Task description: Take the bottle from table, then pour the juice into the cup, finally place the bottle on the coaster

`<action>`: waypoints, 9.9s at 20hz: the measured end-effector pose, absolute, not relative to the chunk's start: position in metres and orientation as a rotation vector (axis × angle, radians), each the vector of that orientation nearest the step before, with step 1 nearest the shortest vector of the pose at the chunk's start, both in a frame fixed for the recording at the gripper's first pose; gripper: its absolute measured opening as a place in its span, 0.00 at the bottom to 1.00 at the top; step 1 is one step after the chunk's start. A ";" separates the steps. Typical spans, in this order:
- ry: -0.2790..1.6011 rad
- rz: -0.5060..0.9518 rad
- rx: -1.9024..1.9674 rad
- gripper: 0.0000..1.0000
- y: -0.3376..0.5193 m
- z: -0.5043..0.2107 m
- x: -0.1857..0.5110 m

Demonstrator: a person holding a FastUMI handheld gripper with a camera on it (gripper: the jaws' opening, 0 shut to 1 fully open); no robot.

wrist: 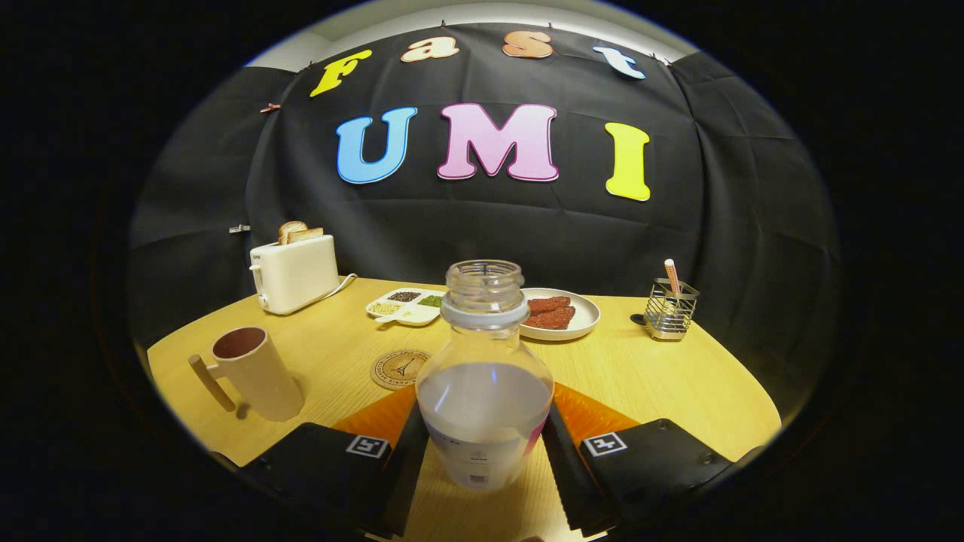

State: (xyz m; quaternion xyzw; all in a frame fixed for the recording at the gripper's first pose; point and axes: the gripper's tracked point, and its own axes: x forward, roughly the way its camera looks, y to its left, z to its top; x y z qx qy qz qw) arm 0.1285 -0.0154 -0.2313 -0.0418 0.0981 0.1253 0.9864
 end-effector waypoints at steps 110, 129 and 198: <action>-0.492 0.590 -2.218 0.69 0.196 -0.168 0.157; -0.567 0.610 -2.319 0.69 0.203 -0.165 0.156; 0.143 0.404 -0.084 0.71 0.119 -0.177 0.252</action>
